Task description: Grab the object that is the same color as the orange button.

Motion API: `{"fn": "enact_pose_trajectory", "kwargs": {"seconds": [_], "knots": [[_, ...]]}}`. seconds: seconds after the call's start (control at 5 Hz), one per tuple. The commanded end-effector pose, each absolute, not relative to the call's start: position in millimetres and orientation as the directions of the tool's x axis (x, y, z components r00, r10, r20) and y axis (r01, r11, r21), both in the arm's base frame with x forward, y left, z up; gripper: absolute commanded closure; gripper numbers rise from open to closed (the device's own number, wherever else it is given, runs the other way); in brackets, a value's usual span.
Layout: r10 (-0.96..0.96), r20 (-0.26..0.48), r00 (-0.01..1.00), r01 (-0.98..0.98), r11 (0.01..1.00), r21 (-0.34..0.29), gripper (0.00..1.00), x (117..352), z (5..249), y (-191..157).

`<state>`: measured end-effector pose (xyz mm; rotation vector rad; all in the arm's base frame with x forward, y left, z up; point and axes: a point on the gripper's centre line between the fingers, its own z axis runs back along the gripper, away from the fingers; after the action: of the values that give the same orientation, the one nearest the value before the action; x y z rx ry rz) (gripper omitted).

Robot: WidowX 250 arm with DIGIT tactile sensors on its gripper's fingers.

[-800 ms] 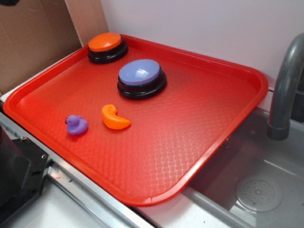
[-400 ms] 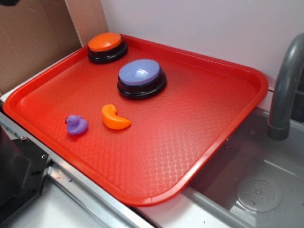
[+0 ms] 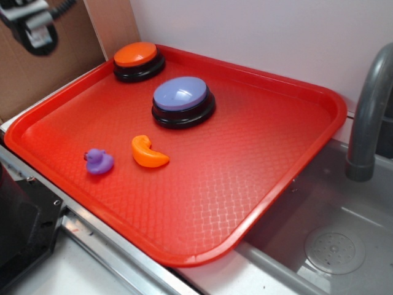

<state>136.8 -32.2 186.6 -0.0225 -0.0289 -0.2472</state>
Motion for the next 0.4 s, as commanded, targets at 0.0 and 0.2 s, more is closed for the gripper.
{"fn": "enact_pose_trajectory", "kwargs": {"seconds": [0.0, 0.2], "knots": [[-0.646, 0.064, 0.761, 0.649, 0.759, -0.055, 0.0, 164.1, 130.2, -46.0], [-0.795, 0.065, 0.603, 0.798, 0.601, -0.053, 0.0, 176.5, 101.7, -53.5]]}}
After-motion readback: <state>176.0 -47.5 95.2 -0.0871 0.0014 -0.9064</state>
